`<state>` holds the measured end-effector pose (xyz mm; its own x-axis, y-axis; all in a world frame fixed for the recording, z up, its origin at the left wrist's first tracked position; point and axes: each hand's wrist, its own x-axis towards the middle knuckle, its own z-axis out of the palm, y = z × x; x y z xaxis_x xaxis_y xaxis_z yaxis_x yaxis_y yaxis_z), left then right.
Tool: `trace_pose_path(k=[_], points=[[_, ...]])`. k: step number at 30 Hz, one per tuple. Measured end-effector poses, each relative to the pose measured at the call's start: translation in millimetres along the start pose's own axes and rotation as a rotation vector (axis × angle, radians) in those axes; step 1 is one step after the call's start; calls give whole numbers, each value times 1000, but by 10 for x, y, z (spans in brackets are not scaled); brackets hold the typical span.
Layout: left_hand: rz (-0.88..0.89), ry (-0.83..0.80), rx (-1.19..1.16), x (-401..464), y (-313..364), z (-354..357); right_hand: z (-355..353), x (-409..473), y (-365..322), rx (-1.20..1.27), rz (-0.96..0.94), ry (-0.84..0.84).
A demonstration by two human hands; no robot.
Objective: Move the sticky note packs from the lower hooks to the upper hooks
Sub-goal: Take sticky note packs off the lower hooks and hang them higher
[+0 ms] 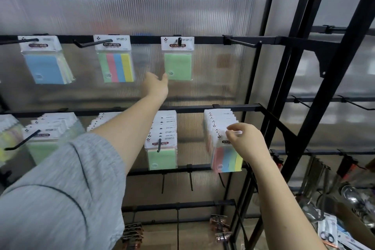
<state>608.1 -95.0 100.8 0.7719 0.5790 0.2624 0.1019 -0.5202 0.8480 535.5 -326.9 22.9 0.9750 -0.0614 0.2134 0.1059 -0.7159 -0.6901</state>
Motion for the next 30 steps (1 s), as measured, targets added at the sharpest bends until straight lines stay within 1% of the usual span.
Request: trace_pose_path(k=[5, 8, 11, 17, 22, 25, 27, 30], points=[[-30, -18, 45, -273, -364, -72, 11, -55, 103, 40, 5, 5], [-64, -14, 43, -423, -554, -93, 32, -93, 137, 55, 8, 65], [-95, -32, 33, -534, -710, -114, 73, -150, 171, 151, 60, 125], [-126, -65, 71, -706, -871, -169, 187, -242, 220, 265, 133, 165], [-100, -64, 107, -768, -956, -218, 255, -339, 201, 278, 198, 294], [-89, -64, 86, -811, -1064, -249, 305, -408, 183, 398, 298, 370], [-67, -74, 62, -843, -1112, -259, 334, -447, 160, 474, 370, 360], [-58, -124, 54, -888, -1186, -276, 369, -508, 120, 594, 375, 280]])
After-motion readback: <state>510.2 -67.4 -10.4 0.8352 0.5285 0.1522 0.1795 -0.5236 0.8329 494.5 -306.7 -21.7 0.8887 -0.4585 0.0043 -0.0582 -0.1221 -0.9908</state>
